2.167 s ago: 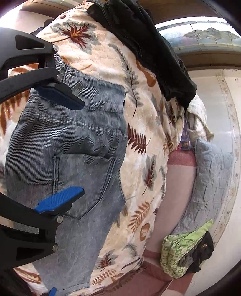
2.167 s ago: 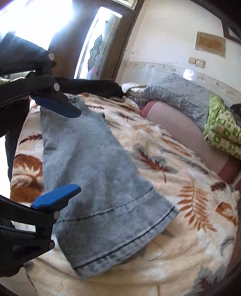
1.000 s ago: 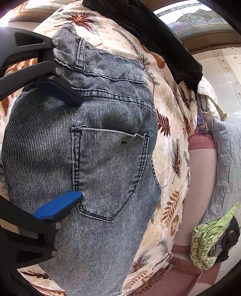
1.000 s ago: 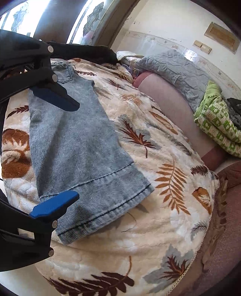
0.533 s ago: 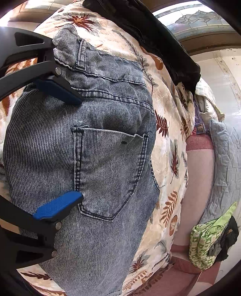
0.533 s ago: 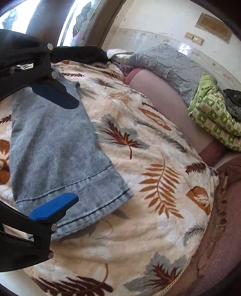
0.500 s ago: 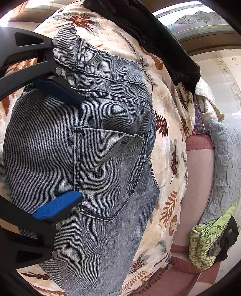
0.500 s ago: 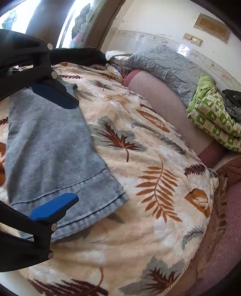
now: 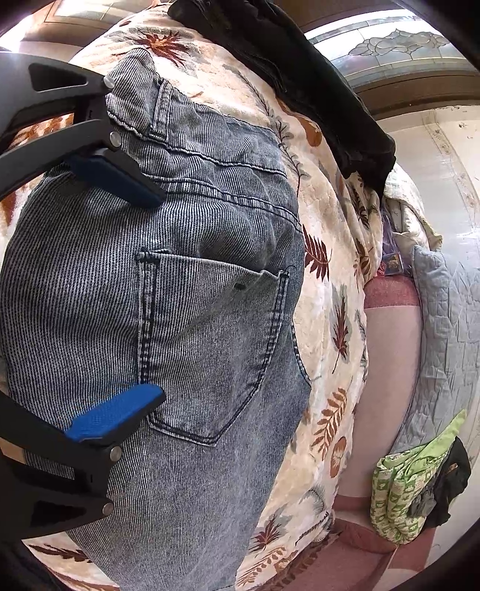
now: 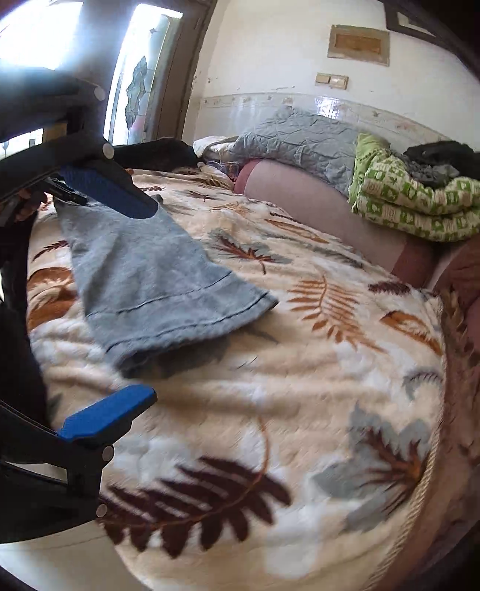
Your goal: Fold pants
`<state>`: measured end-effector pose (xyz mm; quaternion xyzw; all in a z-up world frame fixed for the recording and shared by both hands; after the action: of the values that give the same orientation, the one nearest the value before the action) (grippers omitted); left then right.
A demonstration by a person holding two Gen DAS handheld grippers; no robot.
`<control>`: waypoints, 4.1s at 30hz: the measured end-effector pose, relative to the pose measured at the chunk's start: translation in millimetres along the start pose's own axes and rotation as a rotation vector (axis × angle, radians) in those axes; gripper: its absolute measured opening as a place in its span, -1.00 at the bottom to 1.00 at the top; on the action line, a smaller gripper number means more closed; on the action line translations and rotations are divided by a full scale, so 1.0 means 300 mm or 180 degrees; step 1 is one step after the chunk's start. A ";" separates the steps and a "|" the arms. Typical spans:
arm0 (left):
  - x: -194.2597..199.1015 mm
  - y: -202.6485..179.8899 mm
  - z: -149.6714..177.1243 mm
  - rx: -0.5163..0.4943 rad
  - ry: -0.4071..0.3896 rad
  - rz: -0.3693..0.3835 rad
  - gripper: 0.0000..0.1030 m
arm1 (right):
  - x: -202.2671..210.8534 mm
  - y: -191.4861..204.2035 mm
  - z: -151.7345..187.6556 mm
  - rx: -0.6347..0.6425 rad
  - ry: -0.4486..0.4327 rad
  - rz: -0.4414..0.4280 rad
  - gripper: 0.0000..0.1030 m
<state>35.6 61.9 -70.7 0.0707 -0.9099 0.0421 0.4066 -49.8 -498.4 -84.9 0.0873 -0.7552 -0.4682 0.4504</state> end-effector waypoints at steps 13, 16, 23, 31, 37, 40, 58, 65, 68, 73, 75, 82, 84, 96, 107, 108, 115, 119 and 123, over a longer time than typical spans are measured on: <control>0.044 0.001 -0.011 -0.0009 -0.0068 -0.0052 0.87 | -0.161 -0.075 0.065 -0.0679 0.0160 -0.0700 0.81; 0.065 -0.003 -0.016 0.0018 -0.0099 -0.0025 0.87 | -0.145 -0.072 0.054 -0.0665 0.0017 -0.0626 0.81; 0.122 -0.099 -0.051 -0.0060 -0.0184 0.0179 0.87 | -0.146 -0.016 0.021 -0.0382 -0.0055 -0.0189 -0.11; 0.155 -0.304 -0.040 -0.0351 -0.0188 0.0478 0.87 | -0.077 0.141 -0.004 0.0409 -0.0416 0.0373 -0.47; 0.171 -0.457 -0.012 -0.0617 -0.0147 0.0701 0.87 | -0.162 0.050 0.002 0.0292 0.0145 0.0661 -0.34; 0.180 -0.524 -0.007 -0.0706 -0.0136 0.0811 0.87 | -0.089 0.053 -0.012 0.0285 0.0041 0.0566 0.30; 0.011 -0.698 0.077 -0.0938 0.0467 0.0880 0.87 | -0.537 0.166 -0.294 -0.0072 0.0641 -0.0249 0.22; 0.009 -0.695 0.080 -0.0941 0.0428 0.0907 0.89 | -0.449 0.221 -0.284 0.0171 0.0329 -0.0025 0.36; 0.009 -0.697 0.073 -0.0938 0.0480 0.0895 0.89 | -0.448 0.137 -0.304 -0.0146 0.0200 -0.0057 0.33; 0.019 -0.678 0.058 -0.0843 0.0529 0.0860 0.89 | -0.323 0.232 -0.230 0.0193 0.0252 -0.0077 0.34; 0.033 -0.666 0.049 -0.0743 0.0527 0.0882 0.89 | -0.272 0.250 -0.167 0.0236 0.0313 -0.0142 0.38; 0.055 -0.715 0.063 -0.0776 0.0634 0.0912 0.89 | -0.265 0.079 -0.060 -0.0109 0.0332 -0.0309 0.72; 0.028 -0.741 0.095 -0.0952 0.0698 0.0756 0.89 | -0.224 0.102 -0.065 -0.0095 0.0268 -0.0406 0.72; 0.168 -0.783 0.048 -0.0896 0.0291 0.0753 0.89 | -0.012 0.152 0.113 0.0687 -0.0465 -0.0447 0.72; 0.132 -0.784 0.045 -0.0795 0.0390 0.0769 0.89 | -0.020 0.069 0.159 0.0209 -0.0275 -0.0271 0.72; 0.125 -0.779 0.042 -0.0763 0.0408 0.0774 0.89 | -0.028 0.047 0.166 0.0052 -0.0228 -0.0321 0.72; 0.086 -0.773 0.023 -0.0610 0.0496 0.0834 0.89 | -0.060 -0.017 0.136 -0.0516 -0.0237 -0.0279 0.72; 0.063 -0.772 0.021 -0.0589 0.0547 0.0840 0.89 | -0.097 -0.024 0.107 -0.0683 -0.0255 -0.0275 0.72; 0.031 -0.773 0.032 -0.0616 0.0615 0.0813 0.89 | -0.128 -0.040 0.093 -0.0907 -0.0285 -0.0273 0.73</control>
<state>60.2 -169.1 -65.7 -0.0892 -0.8680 0.0122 0.4884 -52.2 -466.3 -121.7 0.0337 -0.6960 -0.5929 0.4036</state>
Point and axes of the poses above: each gripper's, at about its wrist camera, not at the fingertips, and x roughly against the way its jaws point, y to its left, z to its underside, the point moved 1 cm from there along -x, roughly the way its jaws point, and after that the axes turned 8 degrees about x, right-handed, at the moved point
